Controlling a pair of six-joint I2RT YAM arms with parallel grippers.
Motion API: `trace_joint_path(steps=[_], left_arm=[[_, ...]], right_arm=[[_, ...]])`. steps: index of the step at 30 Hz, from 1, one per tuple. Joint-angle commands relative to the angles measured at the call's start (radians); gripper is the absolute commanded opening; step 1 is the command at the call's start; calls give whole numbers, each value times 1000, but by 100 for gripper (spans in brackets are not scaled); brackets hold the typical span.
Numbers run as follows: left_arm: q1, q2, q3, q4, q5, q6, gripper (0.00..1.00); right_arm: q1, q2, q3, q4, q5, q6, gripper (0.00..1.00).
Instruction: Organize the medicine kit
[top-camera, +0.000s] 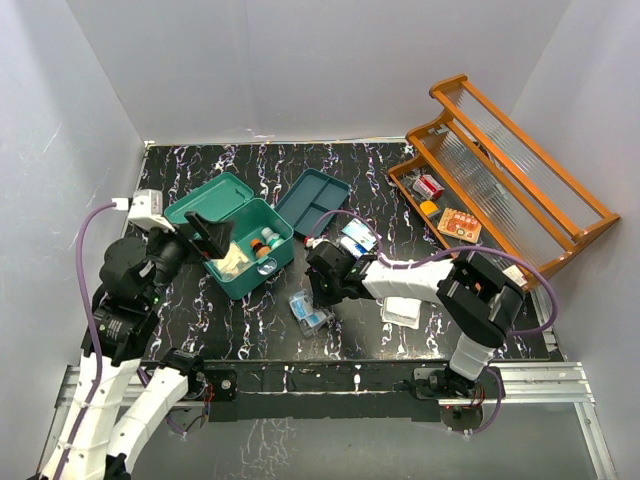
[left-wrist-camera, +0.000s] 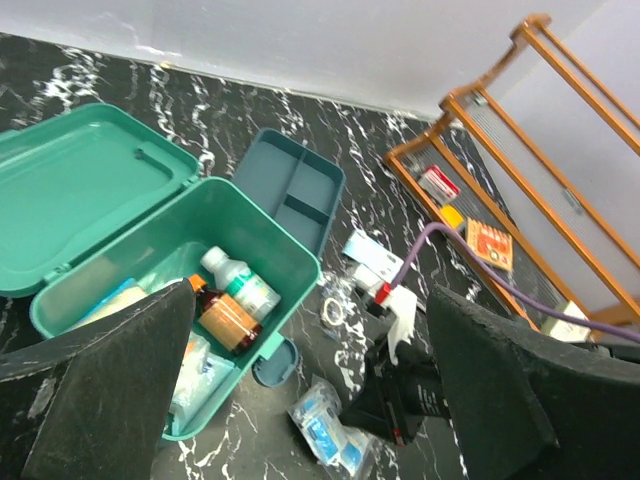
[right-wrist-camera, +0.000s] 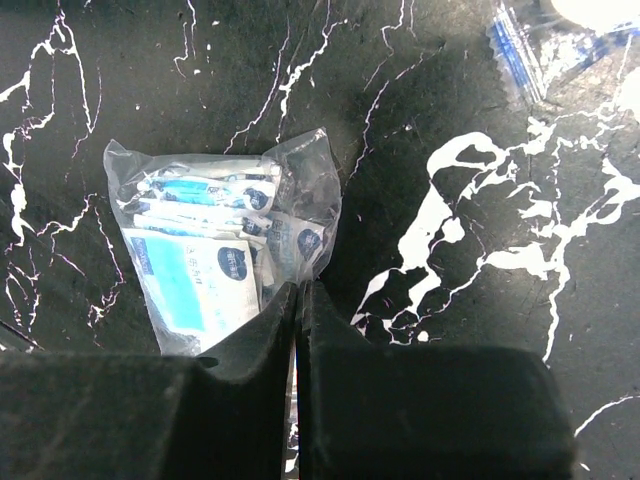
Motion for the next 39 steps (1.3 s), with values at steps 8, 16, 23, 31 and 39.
trace_joint_path(steps=[8,16,23,31,39], left_arm=[[2,110,-160,123,478,-170,92],[1,148,-259,226,609,-270,89],[-9,140,-358,401,636,-377,89],[-23,145,-399,509,639,-488,89],[-24,76,-425,582,506,-705,91]], right_arm=[[4,-176,-113,94,196,49,0],[4,-340,-178,170,267,50,0],[4,-426,-178,167,266,41,0],[3,-485,-49,74,189,42,0],[-10,-514,85,13,130,55,0]])
